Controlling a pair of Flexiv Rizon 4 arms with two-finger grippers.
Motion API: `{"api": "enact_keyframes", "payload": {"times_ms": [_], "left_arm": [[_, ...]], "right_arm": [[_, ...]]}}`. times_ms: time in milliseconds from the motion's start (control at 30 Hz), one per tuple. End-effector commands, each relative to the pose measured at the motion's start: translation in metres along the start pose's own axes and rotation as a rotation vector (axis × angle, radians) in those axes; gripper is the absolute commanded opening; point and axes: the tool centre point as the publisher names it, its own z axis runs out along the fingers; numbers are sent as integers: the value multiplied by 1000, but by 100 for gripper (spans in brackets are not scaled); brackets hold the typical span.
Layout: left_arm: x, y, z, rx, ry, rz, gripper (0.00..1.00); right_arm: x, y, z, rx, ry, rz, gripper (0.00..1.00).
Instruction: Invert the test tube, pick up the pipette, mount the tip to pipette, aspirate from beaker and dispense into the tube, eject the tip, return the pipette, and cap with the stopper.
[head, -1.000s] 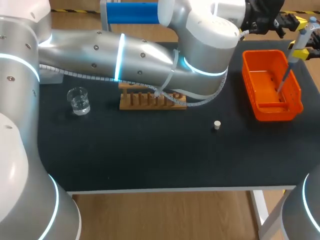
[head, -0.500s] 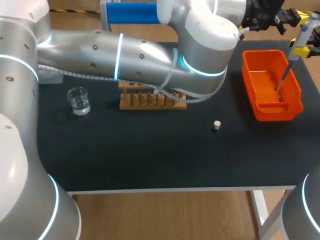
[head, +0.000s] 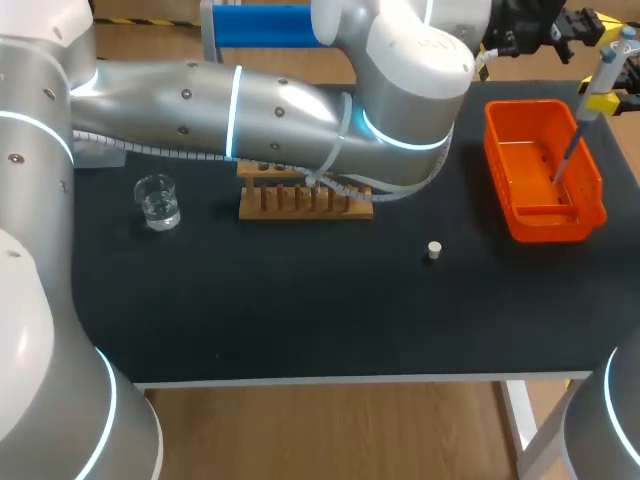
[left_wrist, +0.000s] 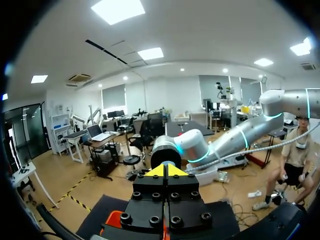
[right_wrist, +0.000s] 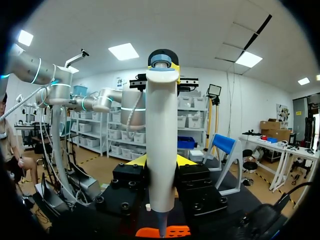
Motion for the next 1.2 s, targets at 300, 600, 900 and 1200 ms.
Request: {"api": "enact_keyframes", "payload": {"times_ms": [300,600,900,1200], "left_arm": [[1,9,5,86,12,-11,0],[3,19,7,81,16,-35,0],[6,24,7,81,20,-46,0],[8,35,12,76,27,-67,0]], "right_arm": [[-1,1,-1,2,3,0,0],[-1,1,-1,2,3,0,0],[-1,1,-1,2,3,0,0],[-1,1,-1,2,3,0,0]]}}
